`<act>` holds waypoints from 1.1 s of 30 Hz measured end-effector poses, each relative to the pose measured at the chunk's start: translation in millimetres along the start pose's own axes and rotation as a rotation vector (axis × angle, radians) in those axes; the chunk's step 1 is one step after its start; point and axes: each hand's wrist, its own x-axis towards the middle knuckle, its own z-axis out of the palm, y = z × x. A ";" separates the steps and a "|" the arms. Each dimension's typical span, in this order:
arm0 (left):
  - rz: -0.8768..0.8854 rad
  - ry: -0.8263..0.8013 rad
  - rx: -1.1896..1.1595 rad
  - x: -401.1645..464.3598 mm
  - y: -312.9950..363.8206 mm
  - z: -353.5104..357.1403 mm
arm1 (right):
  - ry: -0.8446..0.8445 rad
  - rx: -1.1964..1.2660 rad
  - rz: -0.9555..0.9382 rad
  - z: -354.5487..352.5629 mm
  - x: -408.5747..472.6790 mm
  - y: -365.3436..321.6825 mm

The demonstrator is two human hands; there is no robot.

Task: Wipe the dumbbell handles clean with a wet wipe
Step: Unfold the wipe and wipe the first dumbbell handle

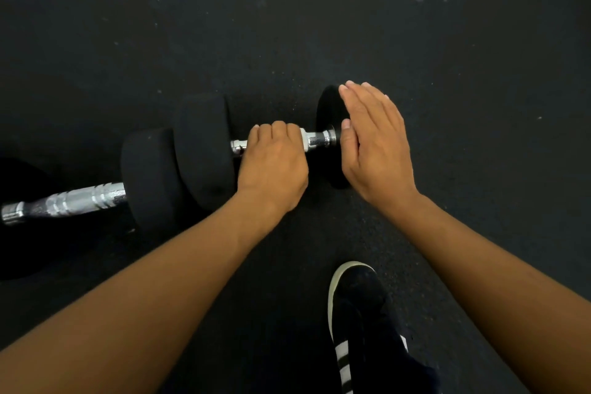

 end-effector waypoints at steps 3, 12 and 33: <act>-0.034 -0.040 -0.080 16.7 -3.0 -9.1 | 0.031 0.024 0.004 1.2 1.9 1.1; 0.069 0.123 0.060 -14.3 24.8 26.5 | 0.077 0.025 -0.013 4.8 -0.9 3.8; 0.251 0.101 0.030 8.1 10.6 25.9 | 0.090 0.025 -0.012 4.7 3.0 3.7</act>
